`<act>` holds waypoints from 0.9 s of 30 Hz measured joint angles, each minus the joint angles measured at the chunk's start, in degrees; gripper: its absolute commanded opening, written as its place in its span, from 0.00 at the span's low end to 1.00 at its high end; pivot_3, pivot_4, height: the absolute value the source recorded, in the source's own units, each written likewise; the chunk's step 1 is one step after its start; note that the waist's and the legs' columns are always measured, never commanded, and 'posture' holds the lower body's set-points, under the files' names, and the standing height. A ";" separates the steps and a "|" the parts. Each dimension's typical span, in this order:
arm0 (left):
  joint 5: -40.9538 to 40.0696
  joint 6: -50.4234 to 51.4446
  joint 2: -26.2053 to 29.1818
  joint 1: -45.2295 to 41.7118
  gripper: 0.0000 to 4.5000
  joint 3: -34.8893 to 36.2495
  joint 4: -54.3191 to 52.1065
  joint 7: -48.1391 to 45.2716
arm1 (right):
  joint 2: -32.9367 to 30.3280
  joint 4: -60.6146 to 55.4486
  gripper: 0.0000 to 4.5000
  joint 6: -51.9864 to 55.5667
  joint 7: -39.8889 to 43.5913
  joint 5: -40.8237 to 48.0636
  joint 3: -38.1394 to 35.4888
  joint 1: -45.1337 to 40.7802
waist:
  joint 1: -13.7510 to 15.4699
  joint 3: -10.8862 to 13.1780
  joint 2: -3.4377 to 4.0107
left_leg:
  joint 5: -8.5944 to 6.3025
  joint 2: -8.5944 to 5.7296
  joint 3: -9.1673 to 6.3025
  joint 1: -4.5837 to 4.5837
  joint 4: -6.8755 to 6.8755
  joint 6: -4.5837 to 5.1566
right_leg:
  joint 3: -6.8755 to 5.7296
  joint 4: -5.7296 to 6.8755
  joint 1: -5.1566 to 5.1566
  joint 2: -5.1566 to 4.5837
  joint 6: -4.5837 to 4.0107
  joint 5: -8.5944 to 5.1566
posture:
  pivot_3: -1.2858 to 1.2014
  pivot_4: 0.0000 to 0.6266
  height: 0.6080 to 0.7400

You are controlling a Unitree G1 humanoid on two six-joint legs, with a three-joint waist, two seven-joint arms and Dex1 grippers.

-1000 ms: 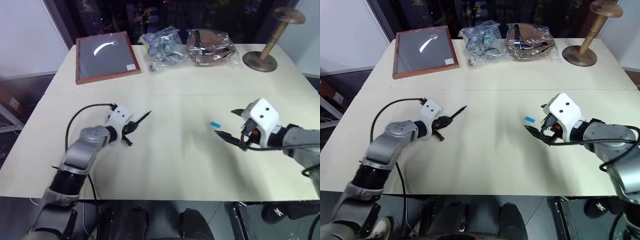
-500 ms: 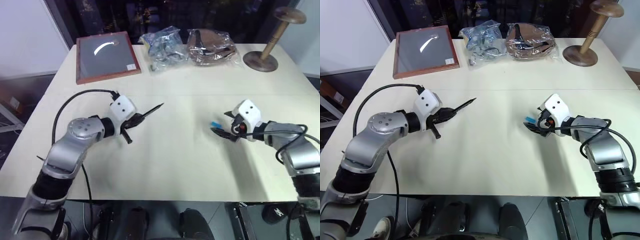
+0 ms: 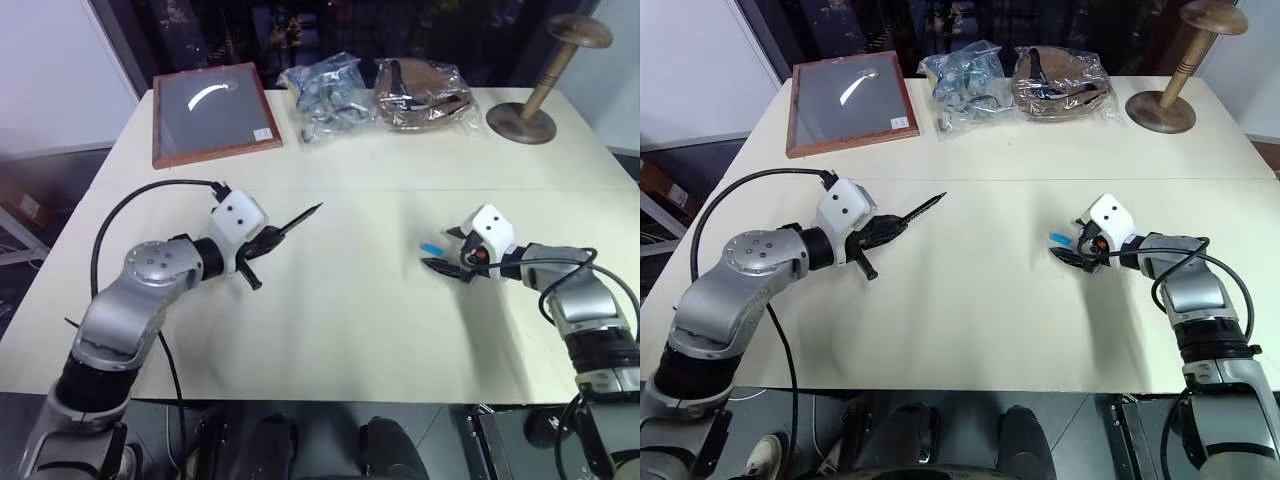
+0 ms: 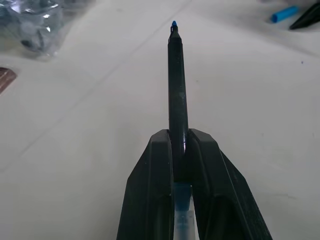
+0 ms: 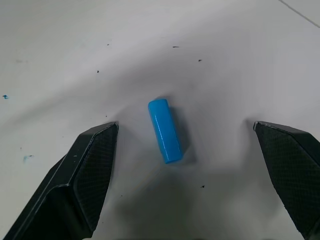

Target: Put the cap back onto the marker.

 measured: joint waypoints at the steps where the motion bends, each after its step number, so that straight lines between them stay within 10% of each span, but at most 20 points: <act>1: -0.06 0.00 0.17 0.00 0.01 0.03 0.00 0.07 | 0.06 0.24 1.00 -0.28 0.16 0.00 -0.04 -0.02 | 0.00 0.00 0.00 | 0.00 0.00 0.00 0.00 0.00 0.00 | 0.00 0.00 0.00 0.00 0.00 0.00 | 0.52 0.24 1.00; 9: -0.59 0.05 0.20 -0.01 0.01 0.98 0.03 0.51 | 0.22 0.32 1.00 0.30 1.05 0.01 -0.30 0.05 | 0.01 0.00 0.00 | 0.00 0.00 0.00 0.00 0.00 0.00 | 0.00 0.00 0.01 0.00 0.00 0.00 | 0.52 0.24 1.00; 12: -1.03 0.09 -0.01 -0.05 0.00 1.08 0.12 0.55 | 0.20 -0.54 0.83 1.00 1.64 0.10 -0.39 0.53 | 0.02 0.00 0.00 | 0.00 0.00 -0.01 0.00 0.00 0.00 | -0.01 0.00 0.01 0.00 0.00 0.00 | 0.52 0.24 1.00; 19: -1.61 0.66 -0.56 -0.10 0.00 1.32 0.22 0.80 | 0.32 -2.15 0.02 1.40 3.81 0.19 0.23 1.43 | 0.19 0.00 0.00 | 0.00 0.00 -0.01 0.00 0.06 0.00 | 0.00 0.00 0.04 -0.01 0.00 0.00 | 0.52 0.24 1.00; 27: -1.69 0.29 -0.56 -0.19 0.00 1.40 0.95 0.91 | 0.28 -3.73 0.01 2.29 3.20 -0.05 0.19 1.81 | 0.18 0.00 0.00 | 0.00 0.00 -0.01 0.01 0.07 0.00 | 0.00 0.00 0.04 -0.01 0.00 0.00 | 0.52 0.24 1.00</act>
